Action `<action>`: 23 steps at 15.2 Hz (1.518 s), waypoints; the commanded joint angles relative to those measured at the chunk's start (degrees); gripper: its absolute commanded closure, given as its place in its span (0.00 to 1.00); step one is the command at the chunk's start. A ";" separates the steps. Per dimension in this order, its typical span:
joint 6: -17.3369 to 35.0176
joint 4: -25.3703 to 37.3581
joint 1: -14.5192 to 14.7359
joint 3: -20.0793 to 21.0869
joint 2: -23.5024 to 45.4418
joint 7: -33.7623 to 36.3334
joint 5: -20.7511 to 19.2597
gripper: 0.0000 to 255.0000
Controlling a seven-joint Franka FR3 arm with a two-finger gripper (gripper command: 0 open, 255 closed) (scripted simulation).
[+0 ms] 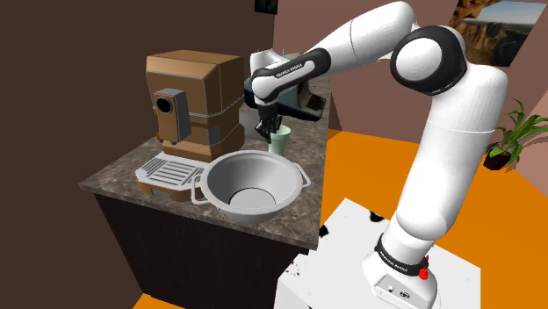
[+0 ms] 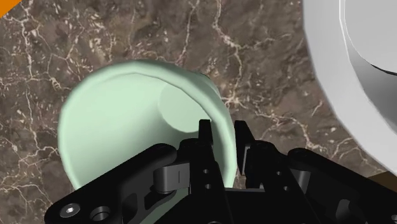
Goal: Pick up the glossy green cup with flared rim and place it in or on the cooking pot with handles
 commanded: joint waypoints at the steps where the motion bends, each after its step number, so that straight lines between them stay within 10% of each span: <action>1: -1.37 0.91 -0.03 -0.01 -0.49 -0.29 0.11 1.00; 23: -17.51 14.58 0.18 0.18 -3.10 -2.53 0.88 1.00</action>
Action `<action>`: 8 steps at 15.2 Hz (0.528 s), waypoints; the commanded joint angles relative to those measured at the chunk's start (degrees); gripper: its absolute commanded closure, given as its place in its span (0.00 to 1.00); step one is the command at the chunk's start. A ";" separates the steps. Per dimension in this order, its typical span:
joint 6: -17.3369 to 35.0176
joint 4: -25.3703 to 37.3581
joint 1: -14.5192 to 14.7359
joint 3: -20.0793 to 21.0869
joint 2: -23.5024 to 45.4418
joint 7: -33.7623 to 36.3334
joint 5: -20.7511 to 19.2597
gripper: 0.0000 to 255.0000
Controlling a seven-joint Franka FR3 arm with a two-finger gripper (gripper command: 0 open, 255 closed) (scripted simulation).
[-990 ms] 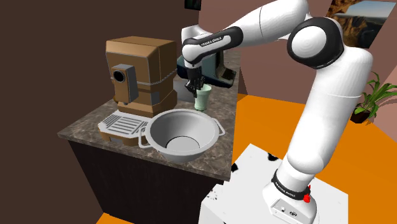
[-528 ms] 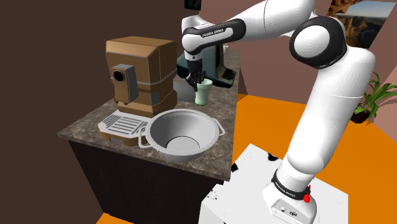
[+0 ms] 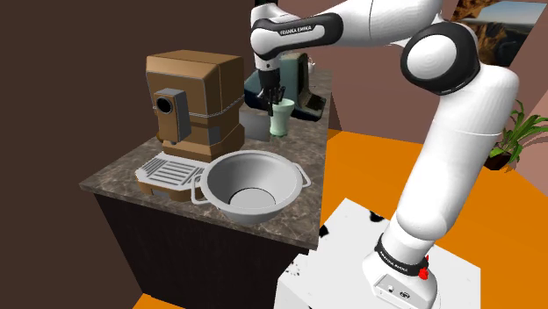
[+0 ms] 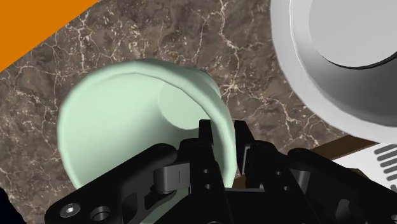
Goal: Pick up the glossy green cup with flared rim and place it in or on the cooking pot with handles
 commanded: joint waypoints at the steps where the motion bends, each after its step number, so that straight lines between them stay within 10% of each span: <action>1: -1.52 1.54 0.03 0.02 0.01 -0.18 0.03 1.00; 8: -6.44 5.79 0.74 0.60 -0.52 0.39 0.15 1.00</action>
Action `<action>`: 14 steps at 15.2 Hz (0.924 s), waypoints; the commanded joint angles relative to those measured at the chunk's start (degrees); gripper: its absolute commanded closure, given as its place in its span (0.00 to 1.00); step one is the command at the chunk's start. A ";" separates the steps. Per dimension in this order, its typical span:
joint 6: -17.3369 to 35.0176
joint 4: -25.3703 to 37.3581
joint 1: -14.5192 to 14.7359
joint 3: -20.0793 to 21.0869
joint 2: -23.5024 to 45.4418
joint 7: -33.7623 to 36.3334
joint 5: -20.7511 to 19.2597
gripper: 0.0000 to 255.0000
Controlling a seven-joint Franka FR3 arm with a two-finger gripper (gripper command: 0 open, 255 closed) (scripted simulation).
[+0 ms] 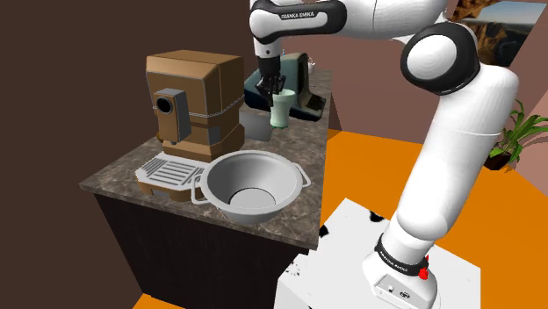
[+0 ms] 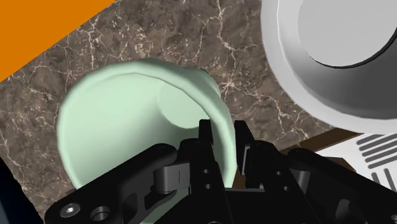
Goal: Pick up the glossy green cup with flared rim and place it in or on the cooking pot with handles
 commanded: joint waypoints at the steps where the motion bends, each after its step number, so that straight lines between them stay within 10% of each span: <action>1: -0.69 -1.10 0.98 0.84 -1.55 1.71 0.15 1.00; 14: -5.70 -4.87 9.13 9.18 -8.33 17.61 2.60 1.00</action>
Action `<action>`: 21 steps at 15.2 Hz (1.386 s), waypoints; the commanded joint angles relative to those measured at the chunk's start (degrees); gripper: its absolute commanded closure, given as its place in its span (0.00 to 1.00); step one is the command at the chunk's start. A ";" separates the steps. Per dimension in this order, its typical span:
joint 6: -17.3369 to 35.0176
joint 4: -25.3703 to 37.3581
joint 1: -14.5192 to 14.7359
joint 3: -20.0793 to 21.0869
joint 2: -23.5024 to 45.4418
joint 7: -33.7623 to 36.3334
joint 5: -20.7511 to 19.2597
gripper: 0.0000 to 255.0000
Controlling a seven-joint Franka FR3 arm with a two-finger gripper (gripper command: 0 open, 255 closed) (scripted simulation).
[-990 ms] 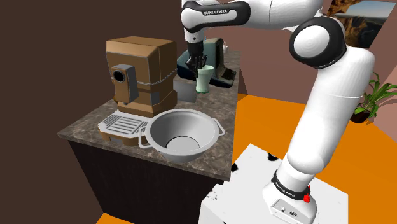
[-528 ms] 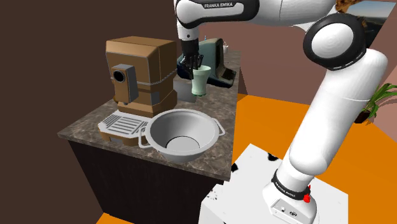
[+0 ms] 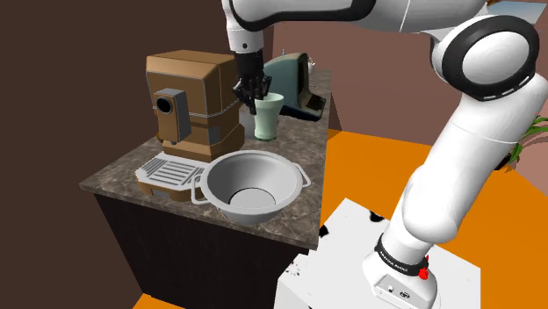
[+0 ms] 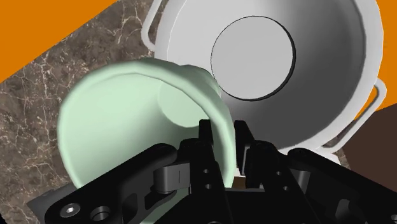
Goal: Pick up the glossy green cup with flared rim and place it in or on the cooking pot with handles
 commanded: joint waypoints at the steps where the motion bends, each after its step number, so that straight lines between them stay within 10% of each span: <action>1: -0.87 0.21 1.32 1.46 -0.36 2.78 0.46 1.00; 7: -3.63 2.72 4.94 5.60 0.14 10.36 1.52 1.00; 21: 7.46 -9.88 4.86 5.43 -1.42 10.89 1.93 1.00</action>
